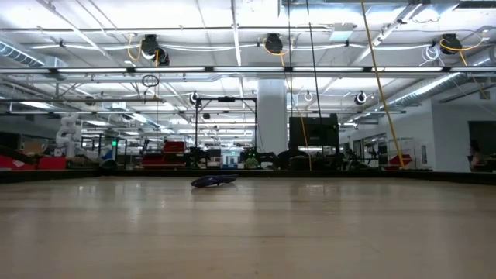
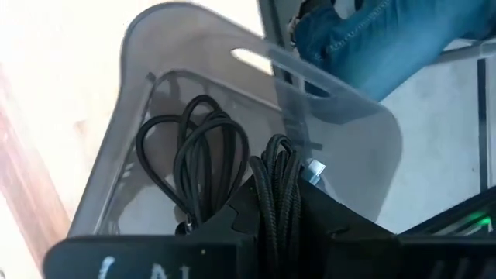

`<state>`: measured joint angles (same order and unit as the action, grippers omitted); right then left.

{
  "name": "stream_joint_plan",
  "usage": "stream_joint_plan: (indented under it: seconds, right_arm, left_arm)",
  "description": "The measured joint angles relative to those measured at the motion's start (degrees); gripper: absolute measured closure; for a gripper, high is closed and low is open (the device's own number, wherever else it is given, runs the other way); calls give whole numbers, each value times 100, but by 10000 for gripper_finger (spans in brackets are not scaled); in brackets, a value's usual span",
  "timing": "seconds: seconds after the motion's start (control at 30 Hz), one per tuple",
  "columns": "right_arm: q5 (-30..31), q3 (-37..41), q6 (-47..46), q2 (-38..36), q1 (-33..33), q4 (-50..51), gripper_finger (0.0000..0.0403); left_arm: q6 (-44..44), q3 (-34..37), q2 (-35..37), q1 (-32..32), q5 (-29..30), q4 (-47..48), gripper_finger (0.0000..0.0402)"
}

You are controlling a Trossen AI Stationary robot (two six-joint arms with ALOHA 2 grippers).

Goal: Pick and place USB-C Cables
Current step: Put the black charger cable into the black bin

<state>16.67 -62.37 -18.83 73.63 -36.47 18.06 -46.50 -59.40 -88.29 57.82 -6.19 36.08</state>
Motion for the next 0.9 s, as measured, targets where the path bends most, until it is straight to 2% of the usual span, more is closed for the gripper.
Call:
stream_joint_plan:
  seconds: [0.7, 0.9]
  right_arm:
    - [0, 0, 2, 0, 0, 0, 246]
    - [0, 0, 12, 0, 0, 0, 246]
  left_arm:
    - [-531, 59, 0, -49, 274, 6, 280]
    - [-526, 58, 0, -185, 207, 16, 273]
